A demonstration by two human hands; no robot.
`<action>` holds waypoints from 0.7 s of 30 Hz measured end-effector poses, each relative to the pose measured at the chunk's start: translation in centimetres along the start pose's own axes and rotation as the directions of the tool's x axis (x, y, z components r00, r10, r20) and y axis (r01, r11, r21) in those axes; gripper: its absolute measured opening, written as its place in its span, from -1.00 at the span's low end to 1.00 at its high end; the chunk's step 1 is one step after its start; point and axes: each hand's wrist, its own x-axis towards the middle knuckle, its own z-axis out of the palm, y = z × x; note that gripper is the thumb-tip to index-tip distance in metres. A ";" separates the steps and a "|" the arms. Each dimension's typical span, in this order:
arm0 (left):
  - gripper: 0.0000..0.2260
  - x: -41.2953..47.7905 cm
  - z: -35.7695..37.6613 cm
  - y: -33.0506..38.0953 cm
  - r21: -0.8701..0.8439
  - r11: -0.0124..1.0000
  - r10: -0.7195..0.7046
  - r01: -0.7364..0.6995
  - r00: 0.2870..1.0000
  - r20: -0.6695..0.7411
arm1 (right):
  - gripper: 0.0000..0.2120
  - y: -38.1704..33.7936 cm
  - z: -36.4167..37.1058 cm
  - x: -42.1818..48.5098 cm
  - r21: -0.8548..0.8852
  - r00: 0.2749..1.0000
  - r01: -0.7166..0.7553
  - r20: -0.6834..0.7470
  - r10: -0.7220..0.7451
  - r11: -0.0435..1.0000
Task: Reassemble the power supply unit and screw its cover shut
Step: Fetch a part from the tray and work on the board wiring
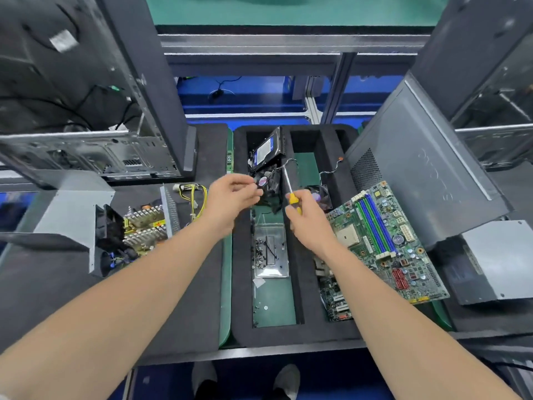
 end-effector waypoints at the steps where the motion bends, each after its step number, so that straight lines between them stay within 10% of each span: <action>1: -0.87 -0.3 -1.1 1.3 -0.160 0.987 -0.023 0.019 0.999 -0.025 | -0.76 -1.7 0.7 0.1 0.019 0.998 0.058 0.023 -0.059 0.998; 6: -0.89 -3.5 -6.8 5.1 -0.526 0.850 -0.041 -0.010 0.996 -0.085 | -0.67 -9.6 4.2 -1.2 0.096 0.954 0.287 0.065 -0.293 0.953; 21: -0.89 -9.5 -19.0 5.4 -0.620 0.773 -0.037 -0.135 0.966 -0.257 | -0.78 -17.1 13.1 -3.5 -0.105 0.877 0.465 0.195 -0.440 0.879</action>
